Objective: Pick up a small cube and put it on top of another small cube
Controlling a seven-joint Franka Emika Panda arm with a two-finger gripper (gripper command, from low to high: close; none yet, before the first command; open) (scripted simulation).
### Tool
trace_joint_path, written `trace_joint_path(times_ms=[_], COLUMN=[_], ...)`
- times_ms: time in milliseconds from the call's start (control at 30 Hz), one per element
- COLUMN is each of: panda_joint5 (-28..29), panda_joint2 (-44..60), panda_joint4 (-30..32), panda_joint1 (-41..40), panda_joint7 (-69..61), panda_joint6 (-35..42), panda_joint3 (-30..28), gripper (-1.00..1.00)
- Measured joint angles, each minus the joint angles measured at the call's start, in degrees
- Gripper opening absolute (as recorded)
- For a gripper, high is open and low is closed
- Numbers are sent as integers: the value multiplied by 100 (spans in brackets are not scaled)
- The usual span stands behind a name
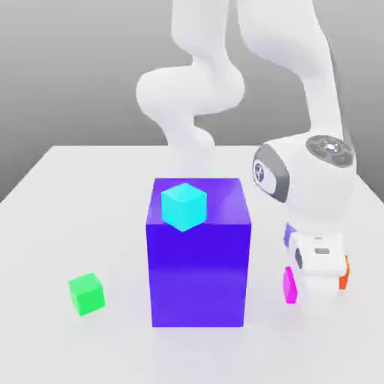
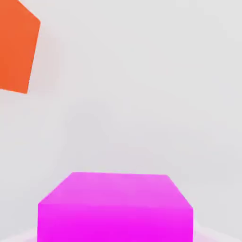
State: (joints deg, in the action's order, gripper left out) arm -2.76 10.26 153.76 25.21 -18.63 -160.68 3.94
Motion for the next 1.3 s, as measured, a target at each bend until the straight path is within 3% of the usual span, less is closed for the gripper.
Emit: trace_joint_path(times_ms=[167, 467, 633, 767, 867, 1033, 1300], panda_joint5=[546, 1765, 2305, 2447, 2340, 1401, 99], panda_joint2=[-234, -194, -538, -957, -1268, -1775, -1026], panda_joint4=[-143, -1042, -1031, -714, -384, 522, 576], panda_joint1=[67, -504, -1257, -2025, -2474, -2537, -2237], panda_joint7=[493, 2494, 3558, 4106, 4316, 3894, 2993], panda_joint6=[-29, 316, 539, 685, 758, 760, 97], panda_joint3=[-304, -2009, -2878, -3221, -3435, -3760, -3808], gripper=[-100, -100, -100, -100, -100, -100, -100])
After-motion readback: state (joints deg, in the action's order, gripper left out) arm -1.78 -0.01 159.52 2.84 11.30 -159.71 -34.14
